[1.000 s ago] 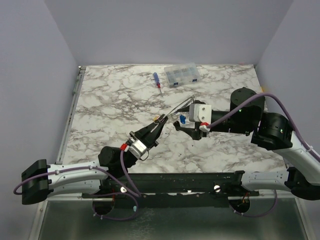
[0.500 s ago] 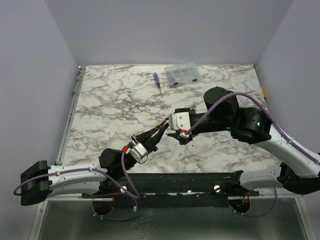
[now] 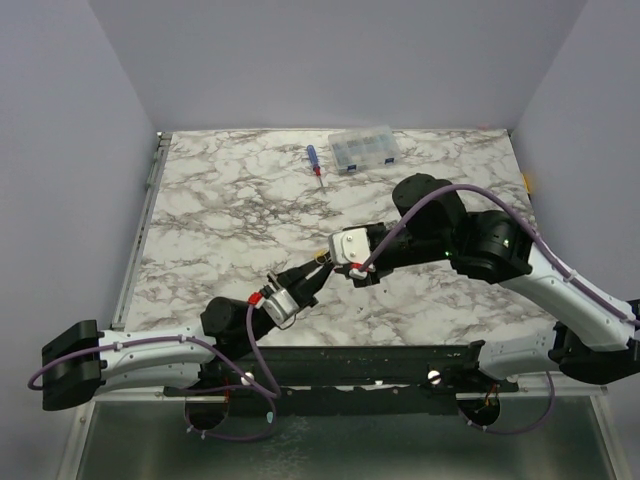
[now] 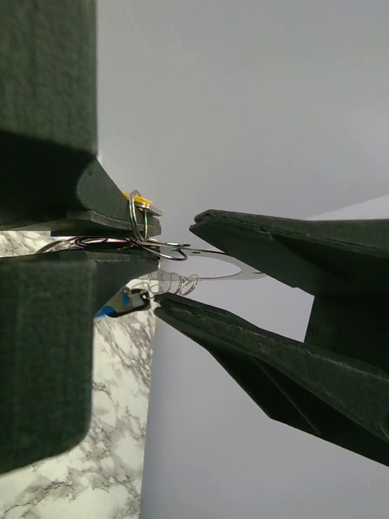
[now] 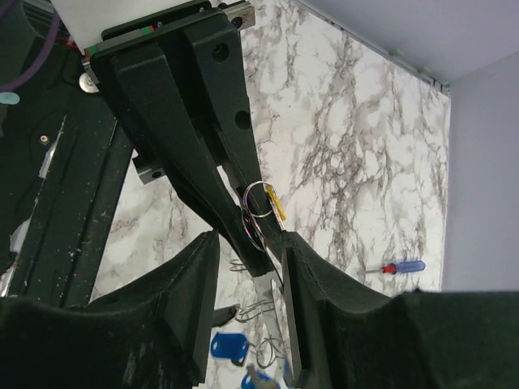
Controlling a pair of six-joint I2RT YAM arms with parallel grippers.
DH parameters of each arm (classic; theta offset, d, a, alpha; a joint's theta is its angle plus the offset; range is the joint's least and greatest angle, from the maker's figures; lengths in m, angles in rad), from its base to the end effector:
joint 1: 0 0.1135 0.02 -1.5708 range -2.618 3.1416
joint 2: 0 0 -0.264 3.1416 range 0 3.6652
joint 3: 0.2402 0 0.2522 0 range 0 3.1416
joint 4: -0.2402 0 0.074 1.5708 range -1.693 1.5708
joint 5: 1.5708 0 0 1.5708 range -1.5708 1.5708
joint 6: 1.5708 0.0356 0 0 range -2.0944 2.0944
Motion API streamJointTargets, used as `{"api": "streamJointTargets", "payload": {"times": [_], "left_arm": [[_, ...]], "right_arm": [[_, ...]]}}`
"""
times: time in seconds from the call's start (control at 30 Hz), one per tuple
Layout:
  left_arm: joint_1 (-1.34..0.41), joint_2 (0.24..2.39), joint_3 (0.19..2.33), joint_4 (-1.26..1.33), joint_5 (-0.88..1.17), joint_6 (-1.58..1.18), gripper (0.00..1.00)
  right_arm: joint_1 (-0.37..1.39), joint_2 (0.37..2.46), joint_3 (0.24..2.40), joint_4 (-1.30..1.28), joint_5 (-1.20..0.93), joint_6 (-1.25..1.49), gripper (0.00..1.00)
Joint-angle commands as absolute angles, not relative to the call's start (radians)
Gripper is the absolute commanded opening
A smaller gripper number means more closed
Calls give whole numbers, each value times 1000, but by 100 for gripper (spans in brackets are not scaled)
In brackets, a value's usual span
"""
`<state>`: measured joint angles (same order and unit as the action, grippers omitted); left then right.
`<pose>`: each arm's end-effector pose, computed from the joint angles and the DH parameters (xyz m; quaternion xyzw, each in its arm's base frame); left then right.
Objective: Put the keys on the keyring
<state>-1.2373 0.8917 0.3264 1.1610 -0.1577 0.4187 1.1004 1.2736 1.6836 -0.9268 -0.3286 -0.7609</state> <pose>0.0654 -0.1716 0.2996 0.2969 0.3671 -0.3167 0.8227 0.0972 0.2165 0.4654 -0.7330 0.4433 0.2232 0.4652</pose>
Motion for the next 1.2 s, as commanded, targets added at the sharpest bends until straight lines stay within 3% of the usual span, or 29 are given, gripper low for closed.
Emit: {"api": "streamJointTargets", "payload": {"times": [0.0,0.23,0.4,0.5,0.97,1.07,1.17], "left_arm": [[-1238,891,338,1215,-85,406,0],[-1239,900,346,1203,-74,409,0],[-1239,902,350,1201,-75,411,0],[-1239,907,355,1201,-66,408,0],[-1239,931,374,1201,-48,397,0],[-1239,931,378,1201,-48,391,0],[-1239,929,383,1201,-46,387,0]], "right_arm": [[1101,1314,1719,-1006,-305,-782,44],[1100,1336,1727,-1037,-288,-808,36],[1100,1335,1728,-1044,-254,-814,18],[1100,1330,1719,-1043,-241,-821,12],[1101,1334,1665,-1037,-159,-843,13],[1100,1336,1655,-1042,-146,-848,11],[1100,1334,1644,-1043,-138,-861,2]]}}
